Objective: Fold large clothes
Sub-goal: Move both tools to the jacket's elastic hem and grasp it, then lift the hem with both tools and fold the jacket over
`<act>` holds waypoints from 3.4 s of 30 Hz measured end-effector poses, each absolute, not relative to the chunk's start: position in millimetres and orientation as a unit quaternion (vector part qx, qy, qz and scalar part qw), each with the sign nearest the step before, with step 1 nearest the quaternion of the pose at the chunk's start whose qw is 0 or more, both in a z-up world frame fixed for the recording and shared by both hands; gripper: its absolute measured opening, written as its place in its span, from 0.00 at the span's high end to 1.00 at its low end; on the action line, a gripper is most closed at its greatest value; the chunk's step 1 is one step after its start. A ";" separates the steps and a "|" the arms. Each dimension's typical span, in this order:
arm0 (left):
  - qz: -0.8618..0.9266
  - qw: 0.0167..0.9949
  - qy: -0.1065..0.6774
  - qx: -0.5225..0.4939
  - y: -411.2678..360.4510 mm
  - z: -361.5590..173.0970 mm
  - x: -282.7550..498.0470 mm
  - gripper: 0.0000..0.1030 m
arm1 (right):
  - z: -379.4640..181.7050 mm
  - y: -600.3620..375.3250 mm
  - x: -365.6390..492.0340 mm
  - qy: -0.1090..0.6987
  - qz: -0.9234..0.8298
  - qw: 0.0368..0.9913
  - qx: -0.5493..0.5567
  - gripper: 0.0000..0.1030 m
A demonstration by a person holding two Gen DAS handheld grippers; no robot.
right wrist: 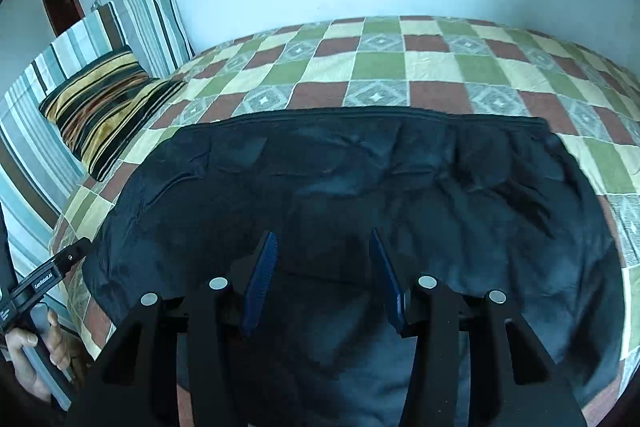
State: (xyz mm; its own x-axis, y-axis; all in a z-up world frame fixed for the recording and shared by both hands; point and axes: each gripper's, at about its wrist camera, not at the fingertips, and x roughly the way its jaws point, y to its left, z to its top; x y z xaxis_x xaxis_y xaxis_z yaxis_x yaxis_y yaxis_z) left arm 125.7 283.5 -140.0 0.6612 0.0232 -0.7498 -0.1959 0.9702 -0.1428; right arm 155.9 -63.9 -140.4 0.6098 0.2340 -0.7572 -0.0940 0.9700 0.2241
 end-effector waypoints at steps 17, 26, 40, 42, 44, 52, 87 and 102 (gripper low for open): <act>0.024 0.892 0.441 -0.095 291.8 -159.8 173.2 0.20 | -199.1 -43.1 186.6 0.500 0.076 0.860 0.067 0.52; -0.031 0.870 0.483 -0.096 294.7 -173.1 204.7 0.20 | -204.4 -37.9 184.1 0.495 0.068 0.865 0.054 0.52; -0.118 0.824 0.538 -0.131 292.2 -196.7 229.1 0.20 | -203.8 -33.5 180.0 0.481 0.063 0.873 0.042 0.52; -0.129 0.815 0.546 -0.145 292.3 -202.5 234.5 0.20 | -204.0 -32.9 179.9 0.480 0.063 0.874 0.042 0.52; -0.137 0.806 0.554 -0.156 291.8 -207.9 241.1 0.20 | -204.4 -31.8 179.6 0.478 0.062 0.875 0.041 0.51; -0.197 0.775 0.575 -0.172 292.5 -223.1 266.4 0.18 | -205.4 -29.4 179.8 0.474 0.061 0.877 0.039 0.51; -0.324 0.810 0.476 -0.112 156.0 -104.3 208.7 0.84 | -206.0 -24.3 179.2 0.466 0.061 0.882 0.029 0.50; -0.306 0.819 0.477 -0.090 122.7 -98.2 201.0 0.84 | -196.8 -27.8 173.3 0.460 0.064 0.885 0.026 0.50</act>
State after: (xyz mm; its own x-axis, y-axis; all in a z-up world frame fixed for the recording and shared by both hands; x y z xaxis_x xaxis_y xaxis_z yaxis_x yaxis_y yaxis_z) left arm 201.0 122.7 -98.2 0.3587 -0.5869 -0.7258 0.4152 0.7967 -0.4390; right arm 173.3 -27.8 -196.8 0.5680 0.1366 -0.8116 -0.0888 0.9905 0.1046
